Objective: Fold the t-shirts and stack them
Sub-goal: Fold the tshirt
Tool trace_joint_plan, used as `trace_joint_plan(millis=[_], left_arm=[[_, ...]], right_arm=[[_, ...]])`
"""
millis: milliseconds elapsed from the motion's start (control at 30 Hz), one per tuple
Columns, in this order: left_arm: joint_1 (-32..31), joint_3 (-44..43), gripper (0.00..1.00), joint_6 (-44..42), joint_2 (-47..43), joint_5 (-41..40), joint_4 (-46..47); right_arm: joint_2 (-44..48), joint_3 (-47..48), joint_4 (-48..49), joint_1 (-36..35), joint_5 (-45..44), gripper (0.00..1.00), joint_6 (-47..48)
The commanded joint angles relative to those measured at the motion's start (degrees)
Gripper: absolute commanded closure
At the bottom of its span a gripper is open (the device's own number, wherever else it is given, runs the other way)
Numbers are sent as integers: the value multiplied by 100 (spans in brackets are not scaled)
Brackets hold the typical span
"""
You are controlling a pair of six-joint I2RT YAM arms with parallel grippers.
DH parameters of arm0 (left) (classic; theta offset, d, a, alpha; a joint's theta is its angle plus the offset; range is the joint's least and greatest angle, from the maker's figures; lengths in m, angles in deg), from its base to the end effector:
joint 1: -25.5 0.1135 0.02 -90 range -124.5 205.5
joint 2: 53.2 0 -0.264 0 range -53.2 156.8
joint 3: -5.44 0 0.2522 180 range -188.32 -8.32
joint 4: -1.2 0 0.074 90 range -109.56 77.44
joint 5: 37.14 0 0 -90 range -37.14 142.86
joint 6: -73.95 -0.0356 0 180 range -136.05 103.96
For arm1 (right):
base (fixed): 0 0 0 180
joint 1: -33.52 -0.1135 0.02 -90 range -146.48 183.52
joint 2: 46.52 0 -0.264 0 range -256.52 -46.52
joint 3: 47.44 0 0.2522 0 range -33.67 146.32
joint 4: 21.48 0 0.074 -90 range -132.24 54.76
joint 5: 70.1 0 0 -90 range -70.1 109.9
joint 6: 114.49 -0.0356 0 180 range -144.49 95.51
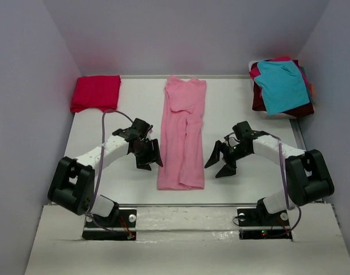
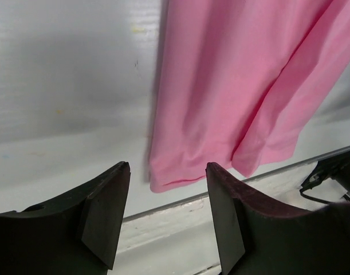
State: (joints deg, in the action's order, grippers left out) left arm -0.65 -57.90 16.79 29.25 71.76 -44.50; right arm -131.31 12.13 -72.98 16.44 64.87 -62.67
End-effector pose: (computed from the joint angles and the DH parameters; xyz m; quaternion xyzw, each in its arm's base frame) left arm 0.2368 -0.1291 0.1952 -0.0204 0.9631 -0.2454 0.1083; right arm 0.2287 0.0966 0.1724 -0.1246 -0.9104 -0.3861 0.0815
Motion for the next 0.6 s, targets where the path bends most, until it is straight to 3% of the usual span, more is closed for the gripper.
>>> trace_joint_plan(millis=[0, 167, 400, 567], left_arm=[[-13, 501, 33, 267, -669, 202, 21], [-13, 853, 33, 346, -959, 334, 101], [-145, 371, 33, 188, -793, 492, 92], [-268, 502, 33, 179, -731, 711, 258]], right_arm=[[279, -659, 582, -154, 398, 21, -207], [525, -1038, 873, -339, 434, 21, -489], [656, -1416, 1514, -454, 539, 22, -955], [552, -1548, 1857, -717, 627, 23, -1183]])
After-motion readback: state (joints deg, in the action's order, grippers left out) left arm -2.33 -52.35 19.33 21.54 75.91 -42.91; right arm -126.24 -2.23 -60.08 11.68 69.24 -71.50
